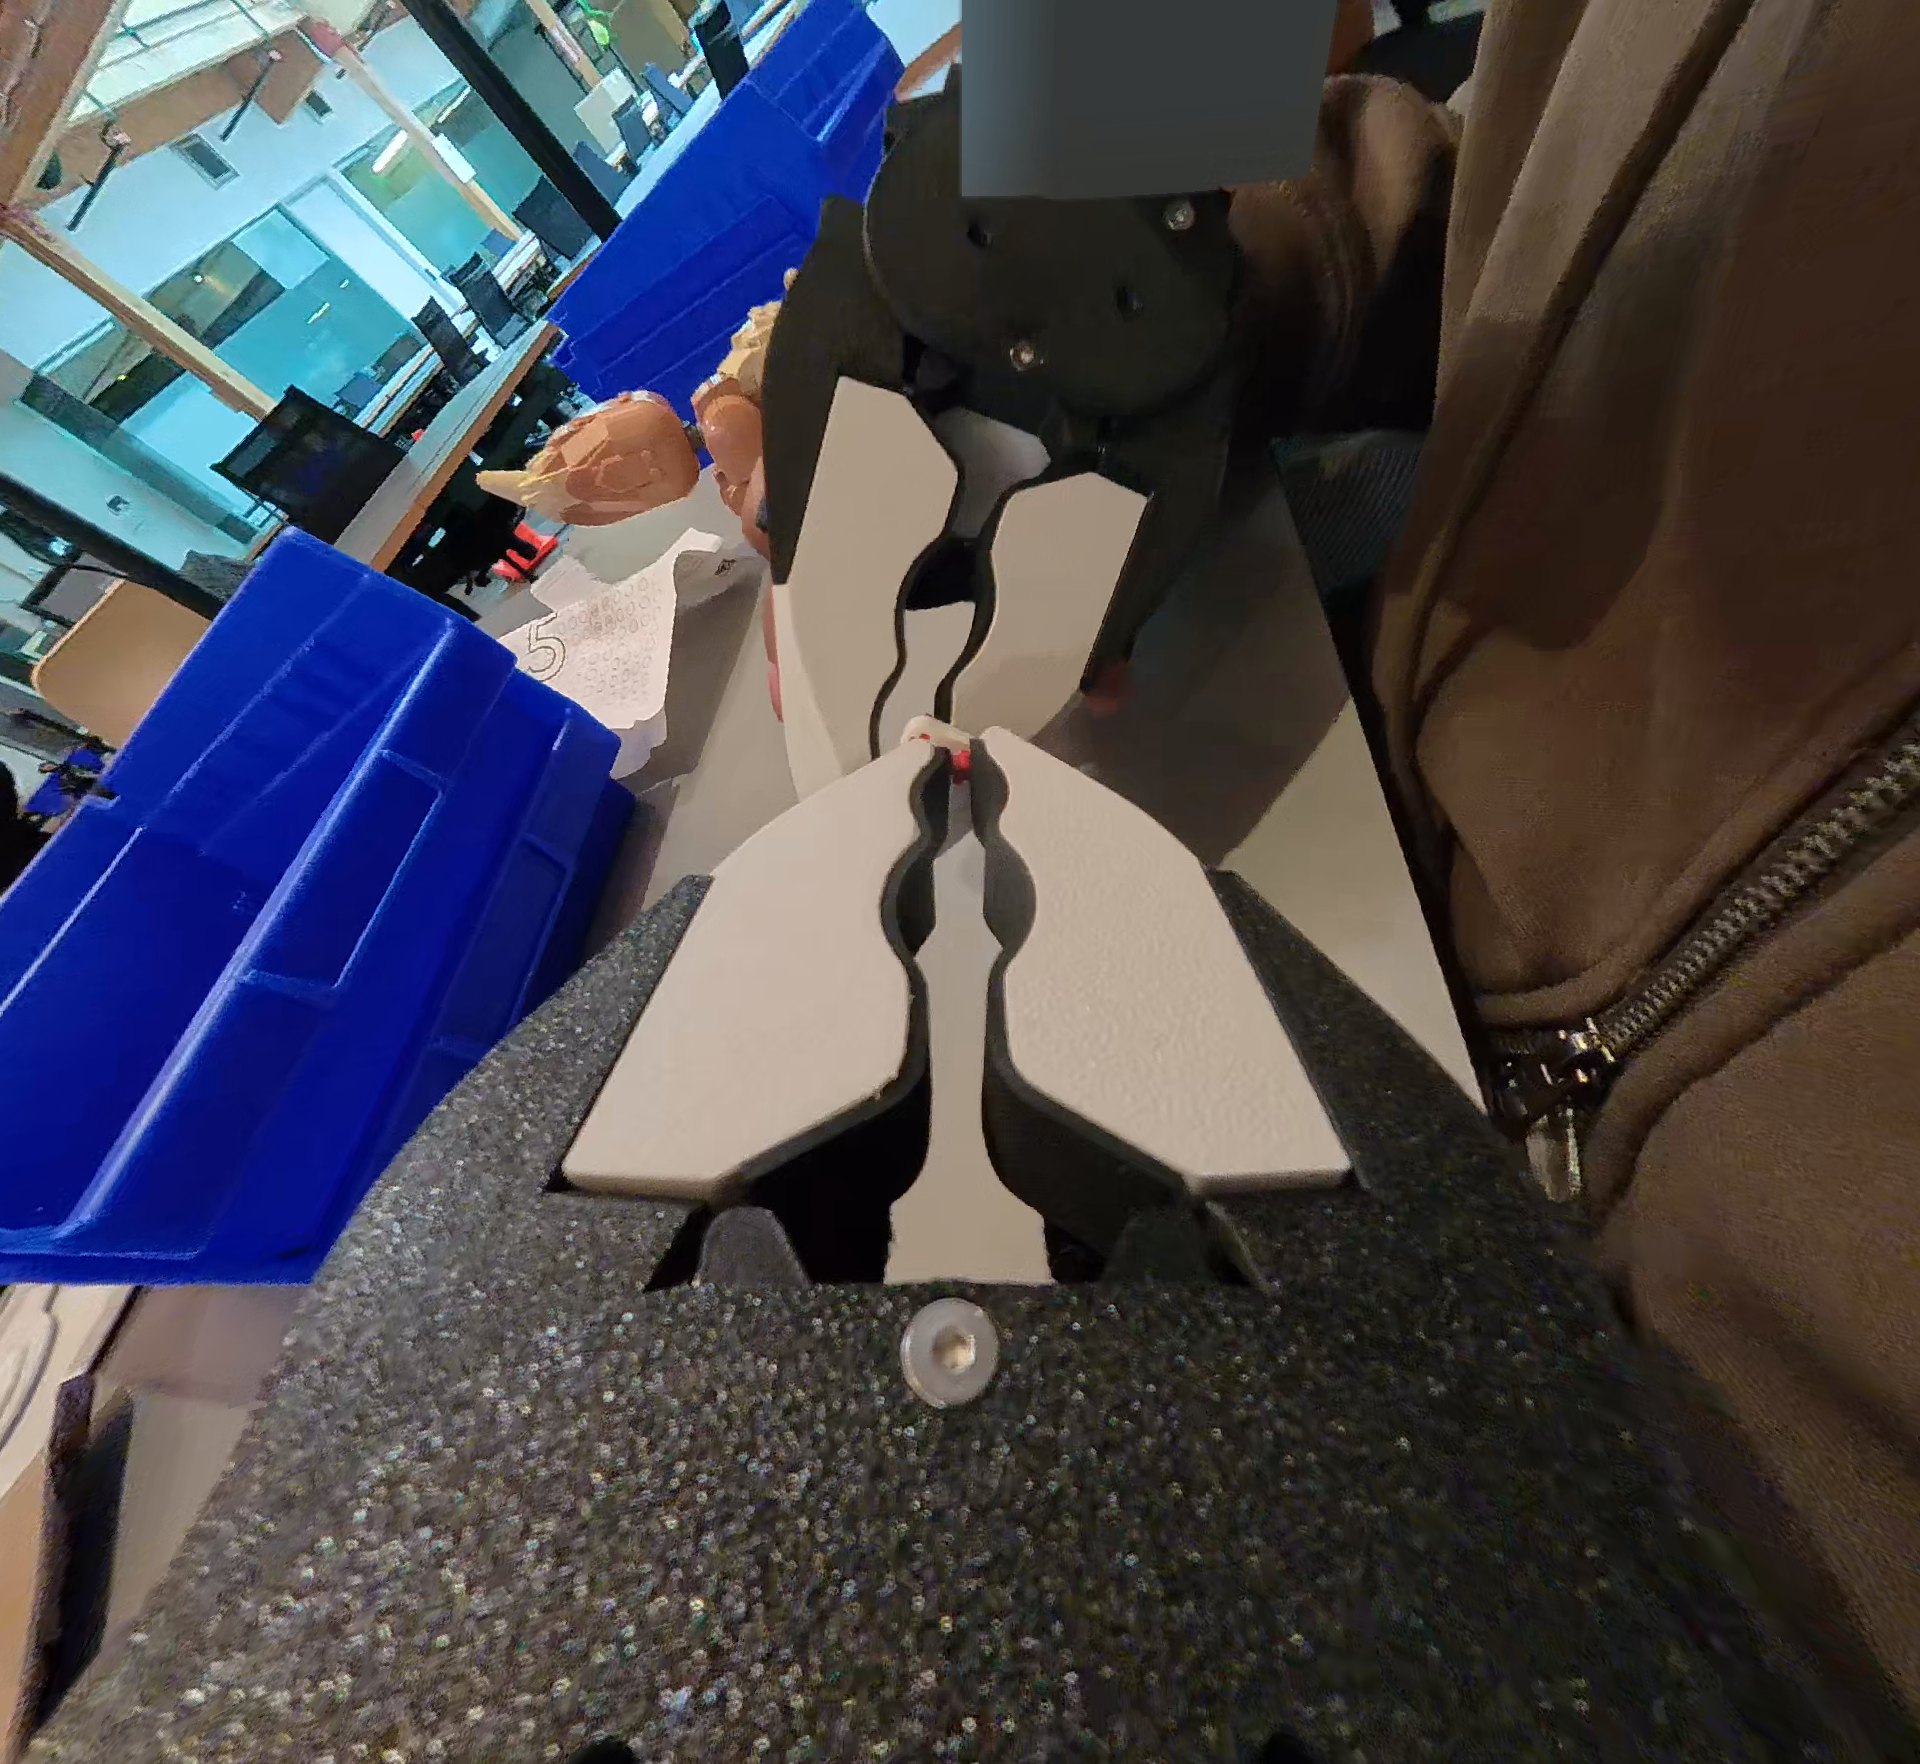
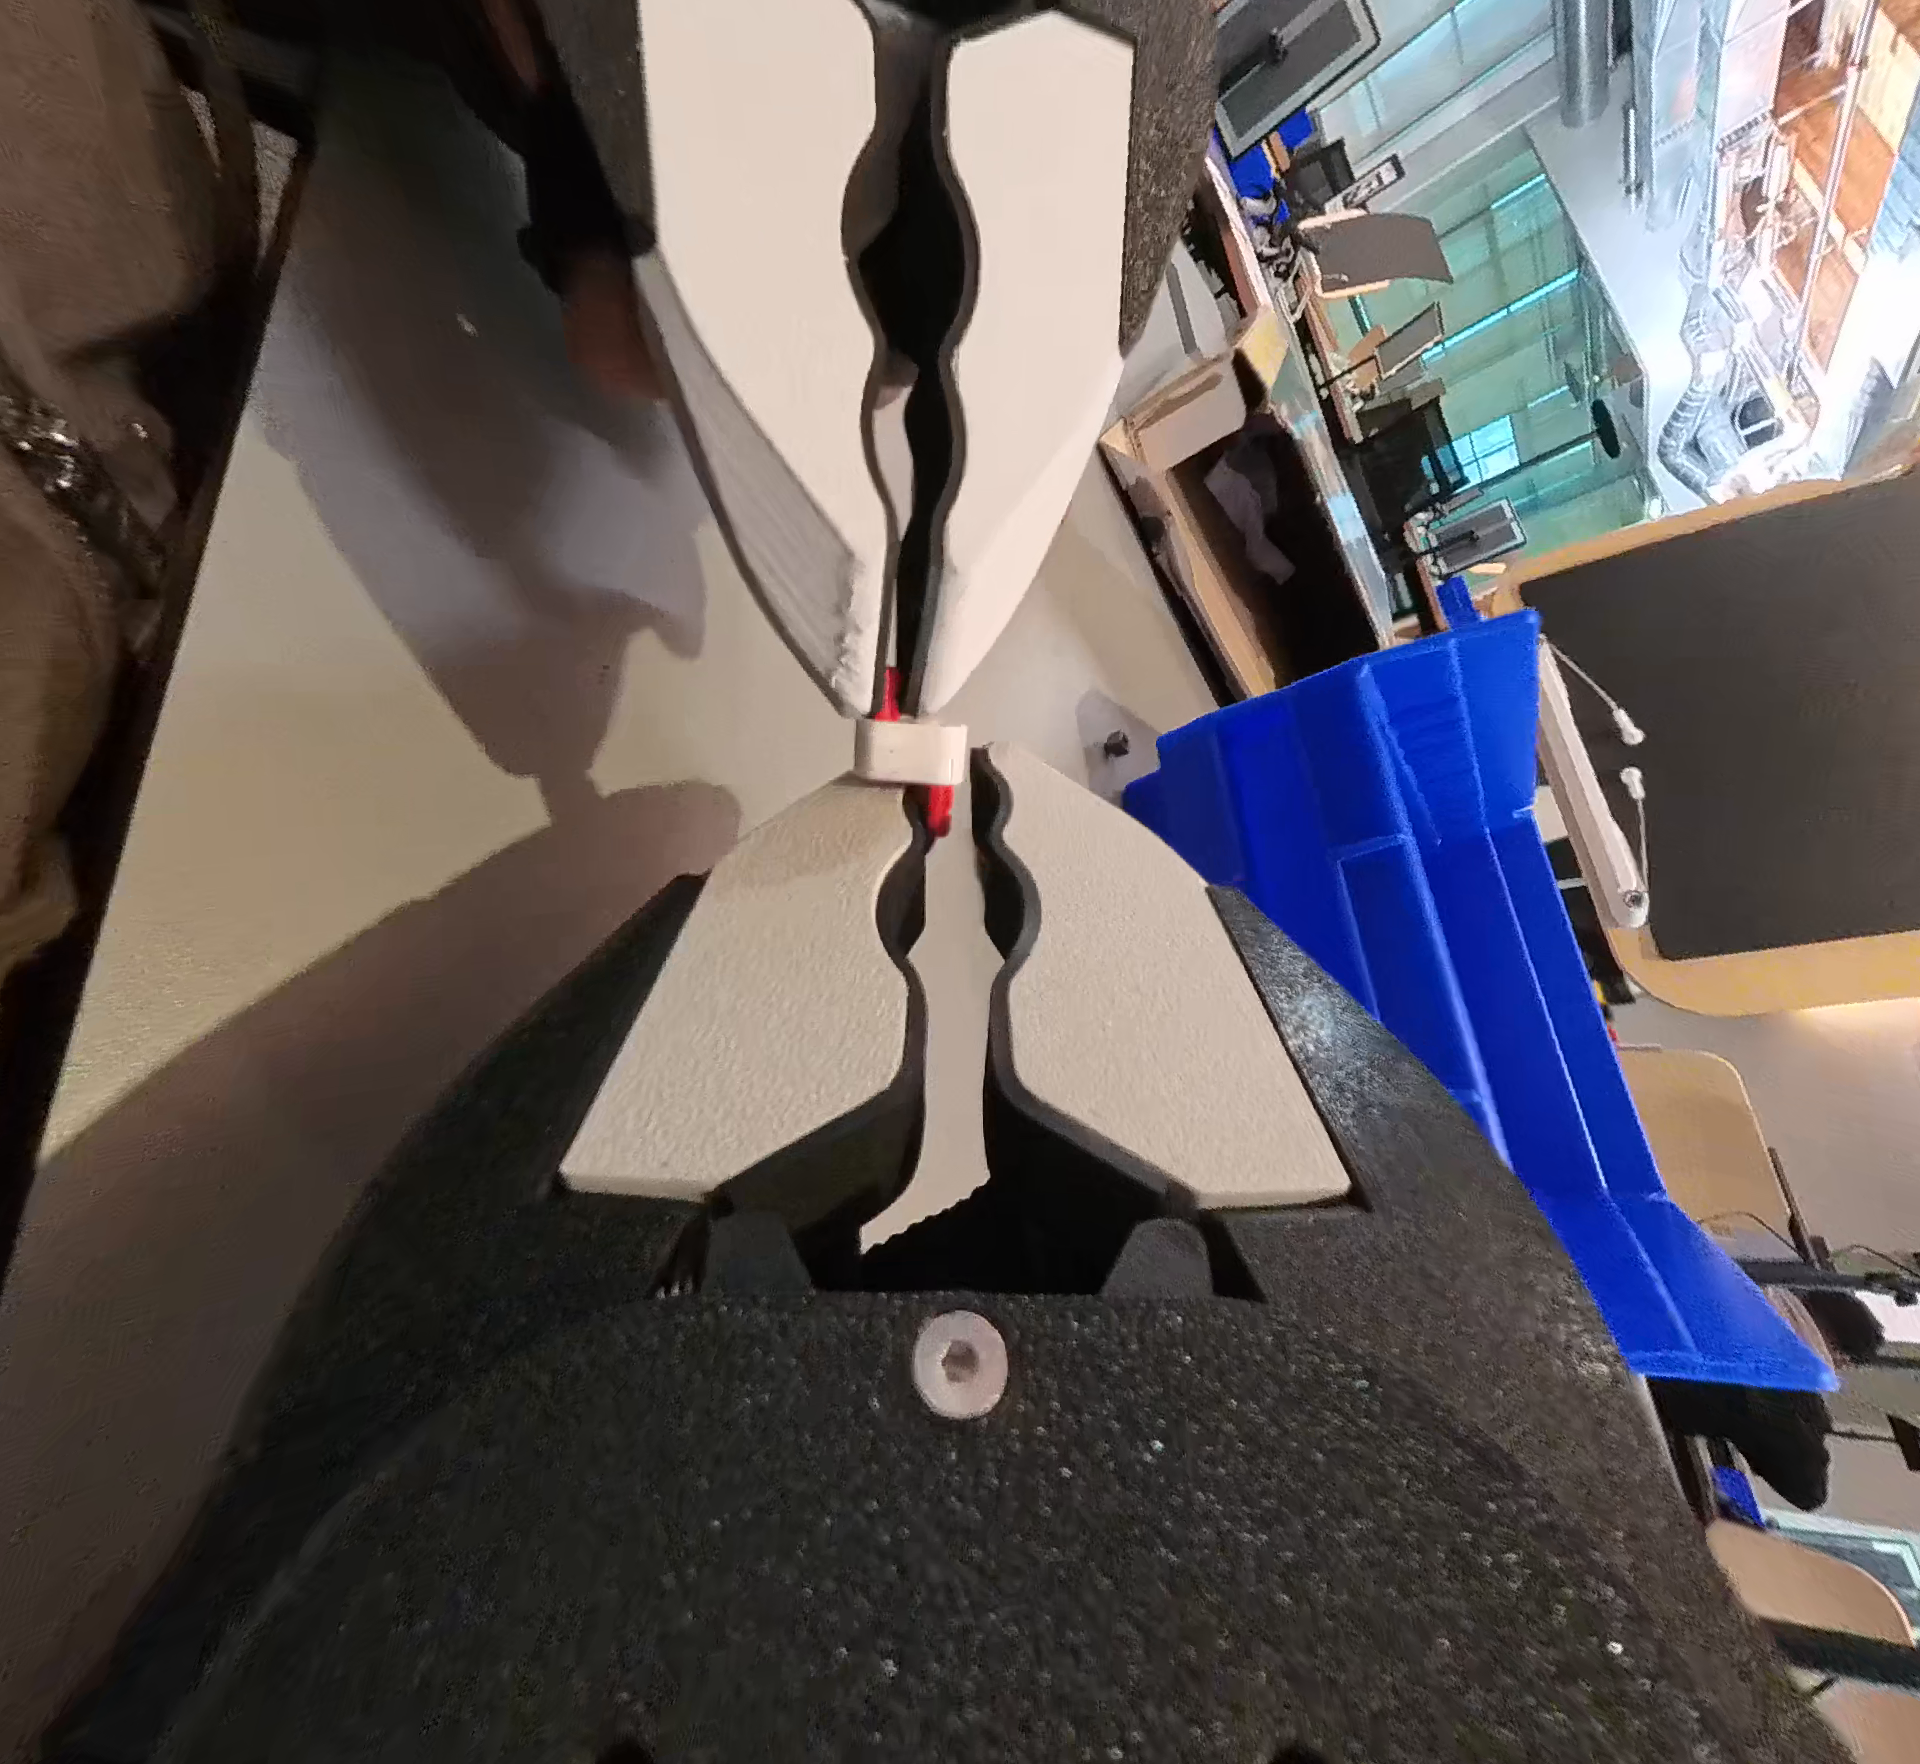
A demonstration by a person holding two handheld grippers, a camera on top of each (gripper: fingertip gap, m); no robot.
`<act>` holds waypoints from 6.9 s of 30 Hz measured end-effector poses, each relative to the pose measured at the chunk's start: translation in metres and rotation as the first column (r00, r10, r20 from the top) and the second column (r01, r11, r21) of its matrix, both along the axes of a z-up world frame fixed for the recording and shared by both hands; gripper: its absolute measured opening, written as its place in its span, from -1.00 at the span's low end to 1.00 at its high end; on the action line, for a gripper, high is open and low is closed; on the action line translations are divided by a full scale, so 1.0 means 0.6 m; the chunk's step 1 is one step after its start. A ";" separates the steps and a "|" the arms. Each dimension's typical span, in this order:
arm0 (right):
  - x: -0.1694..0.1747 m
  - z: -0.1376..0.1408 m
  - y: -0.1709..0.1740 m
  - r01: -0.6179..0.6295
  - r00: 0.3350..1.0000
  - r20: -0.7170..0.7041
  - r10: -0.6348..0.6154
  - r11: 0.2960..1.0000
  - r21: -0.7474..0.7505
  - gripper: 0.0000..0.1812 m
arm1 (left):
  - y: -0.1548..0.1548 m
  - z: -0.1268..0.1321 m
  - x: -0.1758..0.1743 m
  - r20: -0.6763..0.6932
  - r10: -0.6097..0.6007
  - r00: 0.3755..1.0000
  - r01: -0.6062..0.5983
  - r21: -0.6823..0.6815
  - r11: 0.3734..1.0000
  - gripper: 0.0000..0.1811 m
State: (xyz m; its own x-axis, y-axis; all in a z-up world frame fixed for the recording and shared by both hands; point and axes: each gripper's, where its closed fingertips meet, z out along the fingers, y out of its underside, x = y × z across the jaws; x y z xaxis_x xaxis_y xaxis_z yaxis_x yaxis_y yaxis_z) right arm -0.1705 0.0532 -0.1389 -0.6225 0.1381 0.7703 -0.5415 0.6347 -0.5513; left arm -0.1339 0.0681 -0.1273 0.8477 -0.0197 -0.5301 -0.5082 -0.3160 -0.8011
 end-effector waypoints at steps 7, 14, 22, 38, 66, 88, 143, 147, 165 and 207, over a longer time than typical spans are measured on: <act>-0.009 -0.007 0.003 0.041 0.999 0.002 -0.041 0.999 0.020 -0.92 | 0.006 -0.003 -0.002 -0.053 0.039 0.998 -0.040 -0.011 0.999 -0.96; -0.015 -0.017 0.003 0.066 0.998 -0.019 -0.065 0.996 0.064 -0.91 | 0.011 -0.004 0.005 -0.065 0.020 0.998 -0.021 -0.019 1.000 -0.96; -0.018 -0.021 0.003 0.080 0.996 -0.040 -0.077 0.993 0.087 -0.93 | 0.015 -0.009 0.003 -0.076 0.035 0.997 -0.038 -0.039 0.999 -0.96; -0.019 -0.026 0.005 0.091 0.995 -0.038 -0.087 0.990 0.110 -1.00 | 0.015 -0.012 -0.004 -0.085 0.061 0.995 -0.065 -0.049 0.997 -0.96; -0.034 -0.031 0.015 0.152 0.988 -0.053 -0.146 0.980 0.132 -0.96 | 0.010 -0.015 -0.015 -0.117 0.096 0.989 -0.103 -0.063 0.993 -0.96; -0.032 -0.039 0.012 0.151 0.988 -0.047 -0.145 0.974 0.168 -1.00 | 0.014 -0.025 -0.019 -0.125 0.109 0.986 -0.121 -0.089 0.989 -0.96; -0.043 -0.011 0.020 0.200 0.979 -0.067 -0.194 0.976 0.088 -1.00 | -0.012 0.012 -0.040 0.039 0.168 0.985 -0.169 0.043 0.985 -1.00; -0.049 -0.011 0.028 0.213 0.977 -0.046 -0.210 0.974 0.075 -1.00 | -0.009 -0.023 -0.038 0.081 0.160 0.984 -0.156 -0.055 0.986 -1.00; -0.035 -0.021 0.070 0.135 0.990 0.018 -0.137 0.987 0.089 -1.00 | -0.003 -0.101 -0.026 0.307 0.168 0.937 -0.053 -0.352 0.935 -0.80; 0.016 -0.059 0.062 -0.042 0.952 0.306 0.009 0.994 0.103 -0.99 | 0.001 -0.104 -0.045 0.354 0.136 0.925 0.010 -0.382 0.924 -0.89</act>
State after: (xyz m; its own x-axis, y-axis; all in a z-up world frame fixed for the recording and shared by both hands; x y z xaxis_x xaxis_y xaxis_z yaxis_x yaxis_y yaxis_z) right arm -0.1612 0.0905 -0.1746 -0.8319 0.0462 0.5529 -0.3751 0.6875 -0.6218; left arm -0.1610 0.0686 -0.1900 0.9851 -0.0923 -0.1453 -0.1703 -0.6472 -0.7430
